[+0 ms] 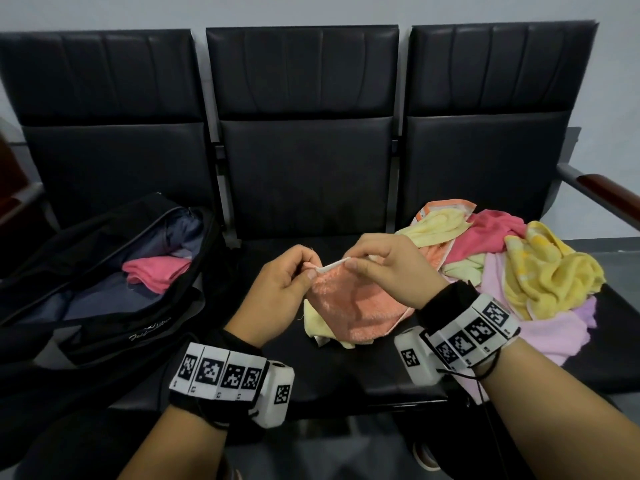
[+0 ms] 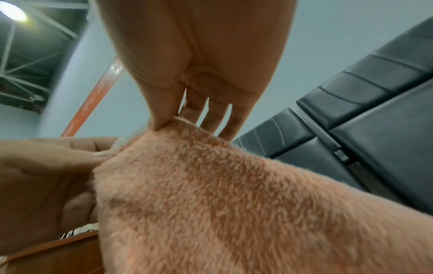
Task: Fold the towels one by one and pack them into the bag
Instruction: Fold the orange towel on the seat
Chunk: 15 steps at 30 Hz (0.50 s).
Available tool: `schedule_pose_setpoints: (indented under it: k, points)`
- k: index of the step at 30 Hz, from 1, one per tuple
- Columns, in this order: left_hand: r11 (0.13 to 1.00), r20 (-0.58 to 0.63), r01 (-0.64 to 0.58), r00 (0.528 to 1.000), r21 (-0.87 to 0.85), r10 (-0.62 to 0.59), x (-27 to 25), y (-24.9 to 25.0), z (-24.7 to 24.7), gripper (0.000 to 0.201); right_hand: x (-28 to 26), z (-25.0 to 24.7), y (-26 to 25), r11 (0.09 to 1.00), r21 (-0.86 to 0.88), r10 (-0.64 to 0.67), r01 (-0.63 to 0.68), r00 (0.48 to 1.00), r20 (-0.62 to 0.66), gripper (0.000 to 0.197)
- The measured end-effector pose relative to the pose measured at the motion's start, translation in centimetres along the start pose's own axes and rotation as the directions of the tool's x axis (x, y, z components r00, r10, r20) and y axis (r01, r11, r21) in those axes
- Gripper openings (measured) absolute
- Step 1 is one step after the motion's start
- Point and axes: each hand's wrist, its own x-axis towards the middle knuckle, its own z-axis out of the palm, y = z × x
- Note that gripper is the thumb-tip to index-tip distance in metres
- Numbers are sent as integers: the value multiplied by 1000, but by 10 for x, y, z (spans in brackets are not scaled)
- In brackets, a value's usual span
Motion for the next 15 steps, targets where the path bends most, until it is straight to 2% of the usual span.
schedule_pose_setpoints:
  k: [2,4,6,10,13,15]
  points:
    - [1000,-53,-4,999,5,4,0,2,-1,17,4,1,-4,996,-69,-56,55,998,-14,4]
    - [1000,-118,-20,993,-20,18,2,4,-3,16,7,6,-2,988,-135,-67,74,996,56,2]
    - [999,-154,-47,987,-25,43,3,6,-6,17,5,11,7,978,-194,-45,71,990,135,4]
    - [994,-242,-90,968,-61,72,0,2,-19,11,-3,4,36,956,-292,22,27,987,160,5]
    - [978,-386,-82,922,-190,2,-1,-7,-39,13,-11,-8,59,886,-463,123,-29,977,174,13]
    - [962,-505,-83,861,-260,-62,0,-14,-58,15,-19,-16,69,815,-571,201,-93,971,128,12]
